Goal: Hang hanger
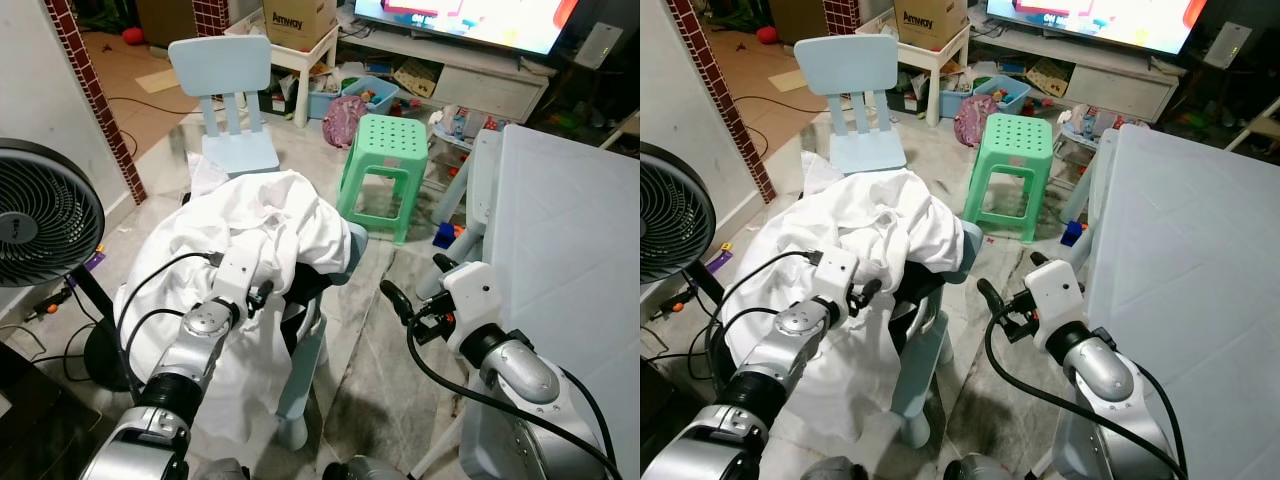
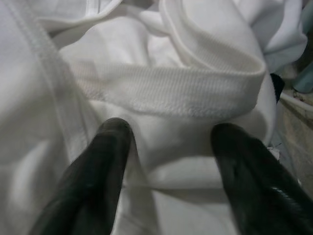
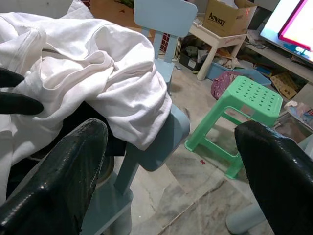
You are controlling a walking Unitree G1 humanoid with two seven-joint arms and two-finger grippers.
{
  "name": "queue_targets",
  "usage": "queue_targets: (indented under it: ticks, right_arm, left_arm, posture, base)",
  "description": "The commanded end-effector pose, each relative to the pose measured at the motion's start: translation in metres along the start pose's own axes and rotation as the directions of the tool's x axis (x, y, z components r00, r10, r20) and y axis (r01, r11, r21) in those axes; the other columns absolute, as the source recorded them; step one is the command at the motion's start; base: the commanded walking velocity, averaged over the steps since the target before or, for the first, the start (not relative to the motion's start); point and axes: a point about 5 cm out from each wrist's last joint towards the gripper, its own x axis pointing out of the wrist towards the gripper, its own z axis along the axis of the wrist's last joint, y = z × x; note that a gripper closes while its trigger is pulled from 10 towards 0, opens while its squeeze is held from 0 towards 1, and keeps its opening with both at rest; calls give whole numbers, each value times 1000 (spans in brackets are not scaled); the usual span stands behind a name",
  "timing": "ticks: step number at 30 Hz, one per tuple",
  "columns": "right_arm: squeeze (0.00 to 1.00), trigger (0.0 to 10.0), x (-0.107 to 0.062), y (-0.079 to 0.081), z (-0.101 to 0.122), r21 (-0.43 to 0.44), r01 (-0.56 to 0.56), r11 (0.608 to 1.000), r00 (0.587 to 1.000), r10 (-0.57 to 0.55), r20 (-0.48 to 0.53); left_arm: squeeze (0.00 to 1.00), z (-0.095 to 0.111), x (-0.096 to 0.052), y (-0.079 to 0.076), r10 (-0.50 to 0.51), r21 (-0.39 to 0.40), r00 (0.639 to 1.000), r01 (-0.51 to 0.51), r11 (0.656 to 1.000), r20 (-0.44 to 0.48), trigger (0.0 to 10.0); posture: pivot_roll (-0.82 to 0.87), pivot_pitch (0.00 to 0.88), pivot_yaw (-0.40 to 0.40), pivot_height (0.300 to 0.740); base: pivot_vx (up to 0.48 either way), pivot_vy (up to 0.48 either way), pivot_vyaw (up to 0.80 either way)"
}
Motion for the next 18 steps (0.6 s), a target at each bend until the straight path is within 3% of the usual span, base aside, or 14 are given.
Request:
queue_targets:
  ticks: [1, 10, 18]
  right_arm:
    - [0, 10000, 2, -1, 2, -15, 5, 1000, 1000, -4, 9]
    - [0, 10000, 5, -1, 2, -16, 1, 1000, 1000, 0, 17]
    - [0, 10000, -2, 7, -5, 25, -128, 991, 991, 129, -31]
  left_arm:
    - [0, 5, 3, -2, -13, 16, 1000, 13, 1000, 18, 0]
    - [0, 5, 8, -10, -55, 4, 998, 55, 998, 33, 0]
    - [0, 5, 10, -14, -73, 7, 997, 73, 997, 37, 0]
  posture:
    - [-102, 0, -67, 740]
    - [-104, 0, -62, 740]
    - [-109, 0, -58, 740]
  base:
    - [0, 0, 0]
    - [0, 0, 0]
    - [0, 0, 0]
